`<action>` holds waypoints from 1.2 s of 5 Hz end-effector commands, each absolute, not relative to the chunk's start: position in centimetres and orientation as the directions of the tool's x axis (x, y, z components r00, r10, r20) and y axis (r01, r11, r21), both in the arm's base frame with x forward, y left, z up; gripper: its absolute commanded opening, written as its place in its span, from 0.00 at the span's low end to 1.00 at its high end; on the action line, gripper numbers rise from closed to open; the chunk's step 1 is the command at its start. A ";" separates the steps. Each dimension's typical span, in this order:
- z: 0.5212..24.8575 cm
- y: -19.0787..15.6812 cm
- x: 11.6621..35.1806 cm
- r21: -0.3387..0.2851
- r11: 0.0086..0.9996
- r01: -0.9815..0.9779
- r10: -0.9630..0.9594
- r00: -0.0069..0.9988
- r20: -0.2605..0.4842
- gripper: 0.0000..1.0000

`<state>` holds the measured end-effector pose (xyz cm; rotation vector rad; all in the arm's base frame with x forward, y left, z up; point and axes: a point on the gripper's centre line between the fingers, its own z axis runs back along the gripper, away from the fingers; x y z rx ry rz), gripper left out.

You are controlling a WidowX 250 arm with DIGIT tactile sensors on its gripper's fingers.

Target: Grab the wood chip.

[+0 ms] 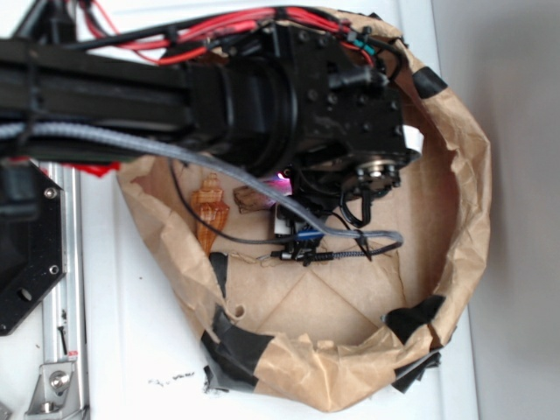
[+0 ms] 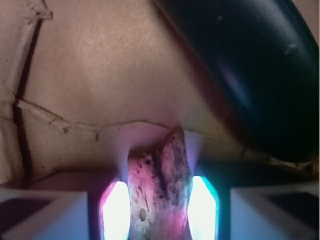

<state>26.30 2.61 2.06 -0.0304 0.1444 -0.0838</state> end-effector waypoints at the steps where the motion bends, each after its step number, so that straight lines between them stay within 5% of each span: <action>1: 12.9 2.2 26.5 -0.100 0.994 0.038 -0.043 0.998 -0.055 0.00; 2: 17.9 1.8 26.6 -0.103 0.993 -0.049 0.043 0.997 -0.065 0.00; 3: 20.5 2.3 26.0 -0.160 0.978 -0.131 0.133 0.991 0.002 0.00; 4: 19.3 2.6 25.6 -0.086 0.995 -0.053 0.052 0.999 -0.010 1.00; 5: 16.0 2.5 25.2 -0.158 0.987 -0.014 0.019 0.999 0.033 1.00; 6: 12.6 3.0 24.7 -0.067 0.996 0.053 -0.050 0.998 0.040 1.00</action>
